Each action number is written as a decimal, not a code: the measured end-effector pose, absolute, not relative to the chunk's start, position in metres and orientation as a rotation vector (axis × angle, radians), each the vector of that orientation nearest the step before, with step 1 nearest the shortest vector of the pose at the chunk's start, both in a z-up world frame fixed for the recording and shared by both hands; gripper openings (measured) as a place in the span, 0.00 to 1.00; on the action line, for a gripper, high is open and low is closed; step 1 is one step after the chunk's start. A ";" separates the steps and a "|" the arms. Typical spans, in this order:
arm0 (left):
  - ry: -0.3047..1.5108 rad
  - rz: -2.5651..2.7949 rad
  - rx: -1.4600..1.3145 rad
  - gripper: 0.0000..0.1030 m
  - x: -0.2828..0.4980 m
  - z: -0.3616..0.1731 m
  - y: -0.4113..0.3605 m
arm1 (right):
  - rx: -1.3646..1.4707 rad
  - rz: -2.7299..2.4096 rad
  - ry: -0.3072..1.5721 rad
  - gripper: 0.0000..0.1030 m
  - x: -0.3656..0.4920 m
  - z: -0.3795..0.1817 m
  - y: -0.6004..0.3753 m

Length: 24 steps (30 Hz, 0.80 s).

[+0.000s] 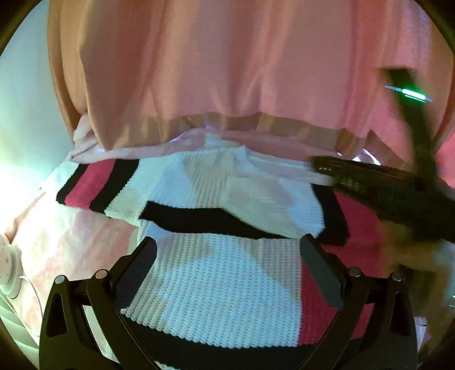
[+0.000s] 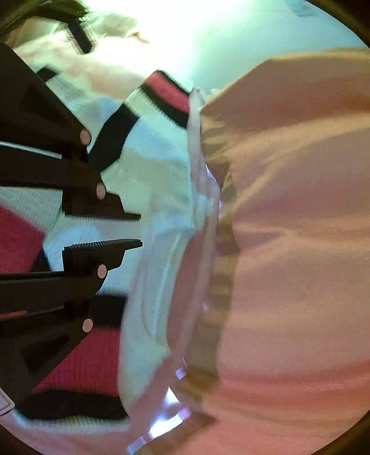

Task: Fold small clothes

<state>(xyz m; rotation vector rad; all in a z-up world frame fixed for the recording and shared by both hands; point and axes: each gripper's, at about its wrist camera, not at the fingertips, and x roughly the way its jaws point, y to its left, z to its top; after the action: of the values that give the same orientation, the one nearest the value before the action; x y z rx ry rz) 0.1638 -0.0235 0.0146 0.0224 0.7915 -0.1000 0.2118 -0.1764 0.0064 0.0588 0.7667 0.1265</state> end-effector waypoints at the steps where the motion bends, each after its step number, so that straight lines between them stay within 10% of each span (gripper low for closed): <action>1: 0.793 -0.090 0.023 0.95 0.170 0.012 -0.021 | 0.028 0.071 0.762 0.37 0.198 0.012 -0.189; 15: 1.047 -0.142 -0.195 0.92 0.268 -0.062 -0.037 | 0.180 -0.269 1.037 0.50 0.123 -0.074 -0.343; 20: 1.029 -0.132 -0.170 0.45 0.284 -0.073 -0.048 | 0.315 -0.243 0.991 0.46 0.148 -0.083 -0.353; 22: 1.004 -0.158 -0.135 0.08 0.286 -0.070 -0.051 | 0.319 -0.234 0.990 0.14 0.159 -0.085 -0.351; 24: 0.977 -0.181 -0.162 0.07 0.286 -0.061 -0.046 | 0.311 -0.226 0.897 0.12 0.154 -0.059 -0.349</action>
<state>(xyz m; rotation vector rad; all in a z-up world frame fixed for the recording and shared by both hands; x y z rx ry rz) 0.2855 -0.0455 -0.0609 -0.1619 0.9767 -0.1808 0.1542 -0.3490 -0.0593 0.3112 0.8972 -0.2262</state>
